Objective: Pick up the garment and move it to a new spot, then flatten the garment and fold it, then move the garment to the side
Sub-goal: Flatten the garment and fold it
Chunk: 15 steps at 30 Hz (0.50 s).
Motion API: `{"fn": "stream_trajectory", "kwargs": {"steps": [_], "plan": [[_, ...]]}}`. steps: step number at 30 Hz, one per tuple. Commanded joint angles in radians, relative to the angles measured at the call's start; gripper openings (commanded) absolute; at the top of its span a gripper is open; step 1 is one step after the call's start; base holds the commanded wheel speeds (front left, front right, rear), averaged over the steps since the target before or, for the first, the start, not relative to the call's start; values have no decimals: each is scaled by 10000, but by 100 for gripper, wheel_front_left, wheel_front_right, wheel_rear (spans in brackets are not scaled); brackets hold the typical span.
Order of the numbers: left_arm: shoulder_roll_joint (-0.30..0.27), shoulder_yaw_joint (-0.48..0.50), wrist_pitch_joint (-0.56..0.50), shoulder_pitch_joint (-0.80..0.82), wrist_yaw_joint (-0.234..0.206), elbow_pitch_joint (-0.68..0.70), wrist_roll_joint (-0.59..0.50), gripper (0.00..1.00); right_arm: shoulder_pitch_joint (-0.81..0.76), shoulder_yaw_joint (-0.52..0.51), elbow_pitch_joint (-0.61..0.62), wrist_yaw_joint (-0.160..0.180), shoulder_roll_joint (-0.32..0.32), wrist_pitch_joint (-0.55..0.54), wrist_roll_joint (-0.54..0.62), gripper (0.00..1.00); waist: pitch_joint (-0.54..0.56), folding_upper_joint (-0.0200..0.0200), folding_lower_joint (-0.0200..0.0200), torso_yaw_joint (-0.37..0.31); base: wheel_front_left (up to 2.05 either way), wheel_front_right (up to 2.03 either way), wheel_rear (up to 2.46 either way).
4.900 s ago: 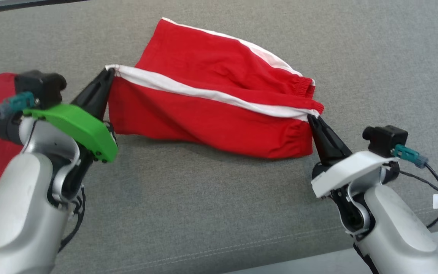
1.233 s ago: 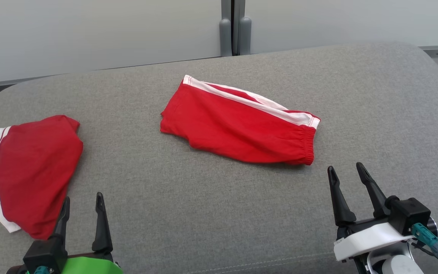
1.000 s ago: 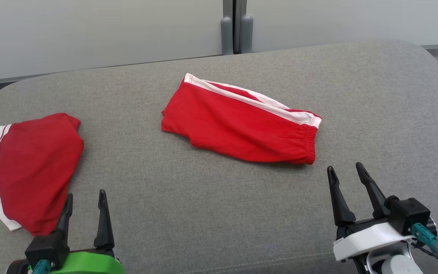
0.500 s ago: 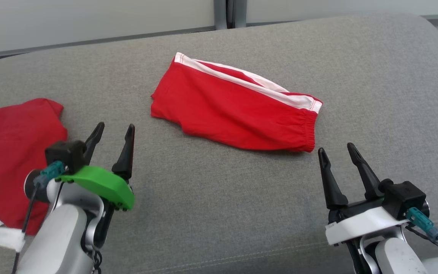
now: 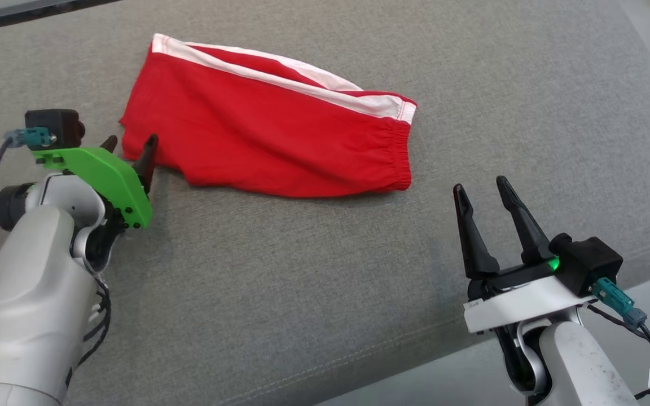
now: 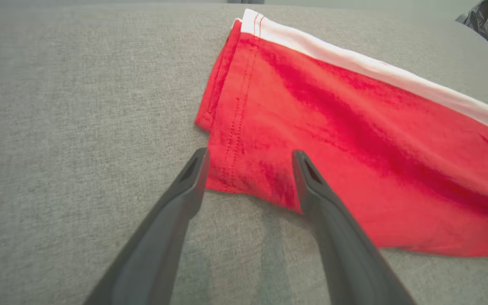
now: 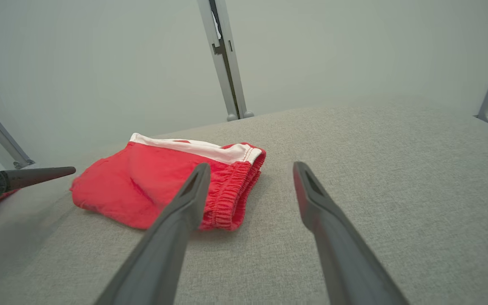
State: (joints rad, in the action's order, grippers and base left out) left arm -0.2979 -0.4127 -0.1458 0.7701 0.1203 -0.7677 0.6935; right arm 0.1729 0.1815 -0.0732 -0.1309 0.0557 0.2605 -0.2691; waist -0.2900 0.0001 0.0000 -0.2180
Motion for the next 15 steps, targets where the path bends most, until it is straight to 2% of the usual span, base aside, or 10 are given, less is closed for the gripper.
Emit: {"fn": "stream_trajectory", "kwargs": {"steps": [1,8,11,12,13,14,15], "plan": [[-150,64,-138,379,40,-410,153,100,140,0,55,3,-9,42,-102,100,-879,-1,0,-906,0,0,0],[-291,319,-958,1102,95,-1961,1000,100,225,-41,213,3,-40,45,-344,100,-1144,-1,0,-1190,0,0,0],[-206,252,-1216,1178,109,-2044,1398,100,237,-104,255,2,-41,45,-448,100,-1155,-1,0,-1191,0,0,0],[-206,174,-1261,1175,111,-2017,1498,84,233,-145,276,3,-40,46,-488,100,-1152,-1,0,-1169,0,0,0],[-198,167,-1207,1168,112,-1981,1647,40,227,-176,284,2,-39,46,-483,100,-1151,-1,0,-1142,0,0,0],[-165,159,-1181,1137,113,-1948,1764,9,221,-194,284,3,-40,46,-500,100,-1147,-1,0,-1104,0,0,0],[-156,47,-1236,1065,114,-1889,1808,0,214,-196,286,2,-42,46,-542,100,-1134,-1,0,-1063,0,0,0]]}}
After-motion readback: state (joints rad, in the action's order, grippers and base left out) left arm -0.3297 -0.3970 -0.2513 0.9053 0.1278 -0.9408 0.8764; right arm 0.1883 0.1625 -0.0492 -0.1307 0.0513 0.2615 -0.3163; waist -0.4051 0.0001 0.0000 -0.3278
